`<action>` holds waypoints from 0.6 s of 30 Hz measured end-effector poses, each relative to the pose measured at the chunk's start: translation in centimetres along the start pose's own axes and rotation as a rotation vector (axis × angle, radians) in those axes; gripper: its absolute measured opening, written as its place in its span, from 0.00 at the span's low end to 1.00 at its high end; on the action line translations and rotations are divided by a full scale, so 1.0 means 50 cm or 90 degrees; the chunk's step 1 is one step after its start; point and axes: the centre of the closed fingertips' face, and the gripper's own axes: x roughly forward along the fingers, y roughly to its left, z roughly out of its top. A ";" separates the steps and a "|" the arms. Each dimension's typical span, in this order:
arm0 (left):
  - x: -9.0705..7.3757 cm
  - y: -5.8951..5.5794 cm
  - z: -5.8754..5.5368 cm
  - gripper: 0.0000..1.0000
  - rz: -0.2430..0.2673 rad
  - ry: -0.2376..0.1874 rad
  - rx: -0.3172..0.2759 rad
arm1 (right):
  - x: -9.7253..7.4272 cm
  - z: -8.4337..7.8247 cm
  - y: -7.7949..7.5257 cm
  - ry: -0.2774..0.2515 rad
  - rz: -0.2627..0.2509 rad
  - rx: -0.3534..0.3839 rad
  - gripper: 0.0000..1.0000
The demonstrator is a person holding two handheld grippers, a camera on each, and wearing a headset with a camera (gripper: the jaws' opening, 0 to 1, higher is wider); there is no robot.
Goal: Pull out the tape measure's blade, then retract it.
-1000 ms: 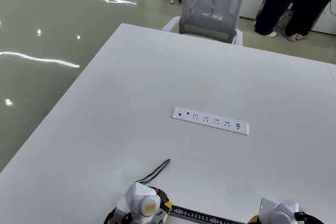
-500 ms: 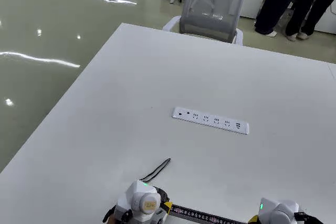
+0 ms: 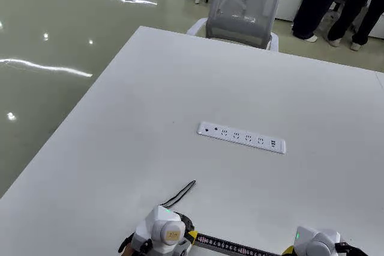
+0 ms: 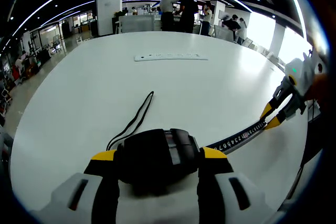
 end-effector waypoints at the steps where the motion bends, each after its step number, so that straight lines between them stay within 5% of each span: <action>1: 0.000 0.000 0.000 0.56 0.000 0.000 0.000 | 0.001 0.000 0.000 0.000 0.000 0.001 0.13; 18: 0.001 0.001 -0.002 0.56 -0.002 0.002 0.000 | 0.005 0.009 0.003 0.000 0.000 0.000 0.13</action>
